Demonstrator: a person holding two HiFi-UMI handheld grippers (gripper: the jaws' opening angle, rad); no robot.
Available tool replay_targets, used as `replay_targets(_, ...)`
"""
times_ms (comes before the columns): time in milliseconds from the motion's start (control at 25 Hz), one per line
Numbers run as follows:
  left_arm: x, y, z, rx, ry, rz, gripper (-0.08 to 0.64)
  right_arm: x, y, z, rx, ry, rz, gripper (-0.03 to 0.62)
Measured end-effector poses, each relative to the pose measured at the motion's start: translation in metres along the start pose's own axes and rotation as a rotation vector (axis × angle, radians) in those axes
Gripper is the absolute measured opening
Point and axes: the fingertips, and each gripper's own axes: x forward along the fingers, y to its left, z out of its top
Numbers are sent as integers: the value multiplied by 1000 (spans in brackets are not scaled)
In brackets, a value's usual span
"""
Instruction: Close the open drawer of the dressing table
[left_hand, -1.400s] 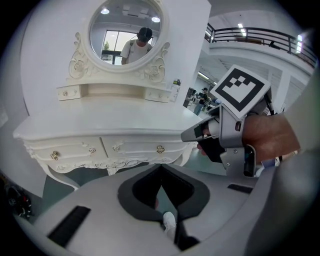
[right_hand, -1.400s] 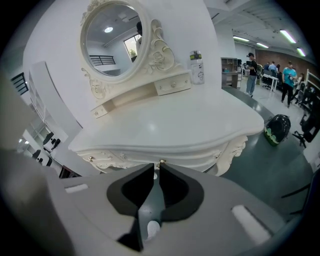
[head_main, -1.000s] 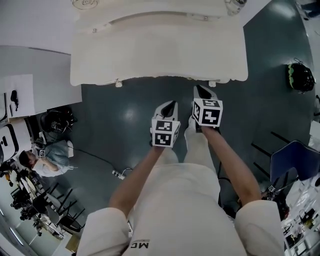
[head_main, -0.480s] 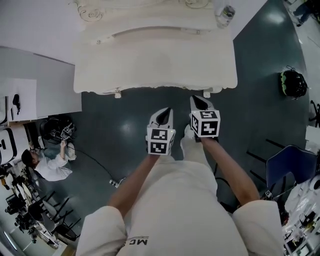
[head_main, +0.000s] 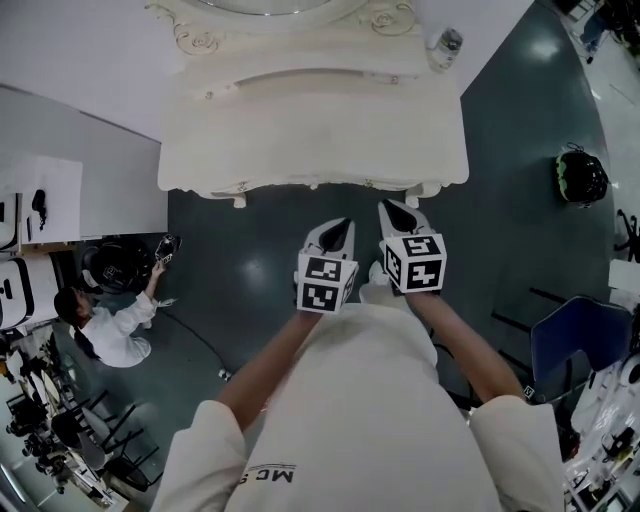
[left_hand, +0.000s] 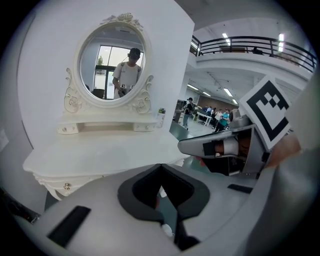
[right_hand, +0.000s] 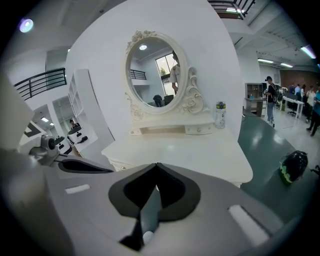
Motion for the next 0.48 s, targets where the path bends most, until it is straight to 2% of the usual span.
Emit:
replay_targets(240, -26, -5, 36, 17, -115, -10, 9, -24, 31, 23, -46, -76, 43, 2)
replay_targets(480, -47, -10, 50, 53, -160, -32, 9, -44, 57, 28, -88, -100, 96, 2)
